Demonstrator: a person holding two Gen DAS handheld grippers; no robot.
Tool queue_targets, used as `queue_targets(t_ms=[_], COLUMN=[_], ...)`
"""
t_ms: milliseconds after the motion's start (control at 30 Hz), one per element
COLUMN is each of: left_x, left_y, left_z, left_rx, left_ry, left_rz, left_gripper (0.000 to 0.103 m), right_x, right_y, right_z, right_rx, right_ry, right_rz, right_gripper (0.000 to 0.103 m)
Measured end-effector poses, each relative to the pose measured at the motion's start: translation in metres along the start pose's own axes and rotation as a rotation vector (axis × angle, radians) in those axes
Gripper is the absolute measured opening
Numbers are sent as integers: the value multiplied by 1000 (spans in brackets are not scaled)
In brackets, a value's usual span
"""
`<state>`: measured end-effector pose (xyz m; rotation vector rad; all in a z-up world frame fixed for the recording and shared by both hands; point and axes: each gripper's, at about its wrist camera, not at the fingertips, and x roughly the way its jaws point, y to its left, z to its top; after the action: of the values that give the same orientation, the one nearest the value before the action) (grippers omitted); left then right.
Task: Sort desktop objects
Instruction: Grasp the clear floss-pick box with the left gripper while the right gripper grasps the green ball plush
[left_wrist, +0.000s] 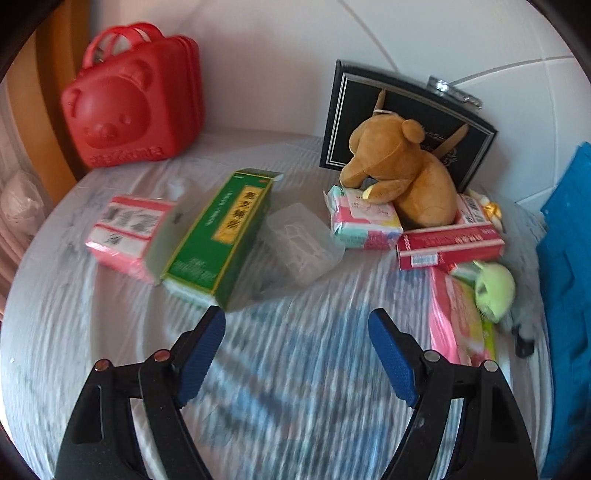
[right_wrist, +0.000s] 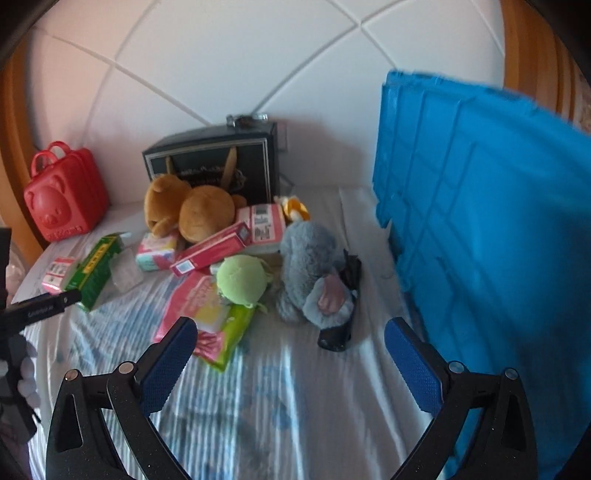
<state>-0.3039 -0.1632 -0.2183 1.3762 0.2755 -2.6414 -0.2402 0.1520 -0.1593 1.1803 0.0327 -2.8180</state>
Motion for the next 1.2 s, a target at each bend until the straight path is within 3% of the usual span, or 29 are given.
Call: queue_targets(t_ms=[167,333,367,467,567,667,833,900,1000,1200], left_x=[70,125,129,137,131,122,114,117,126,127], left_y=[-16,-18,-20,-29,-31,-33,-38,-40,-44,-40], left_z=[41,55,54,48,39,27,22,24,31,31], left_rx=[-21,-32,-6,99,144,181,151,143,136,92], left_ry=[43,107,98,83,63,52,62,59,68,117], left_rz=[18,76,117,182,168,145,90,109,160,105], left_gripper=[80,80,80,80,80,67,64,64,64,61], right_x=[62,108,114,137,159,174,184,185,185,191], right_y=[9,22,25,35,41,38,34,36,39,44], right_z=[6,17,19,23,23,22,21,21,23,20], right_rx=[-28,-49,-53,-57,-43,11,63,55,38,19], right_ry=[73,106,108,123,155,180,203,204,204,231], right_rz=[21,57,63,99,117,138,144,143,141,150], right_gripper=[103,103,103,103,103,103,100,100,93,72])
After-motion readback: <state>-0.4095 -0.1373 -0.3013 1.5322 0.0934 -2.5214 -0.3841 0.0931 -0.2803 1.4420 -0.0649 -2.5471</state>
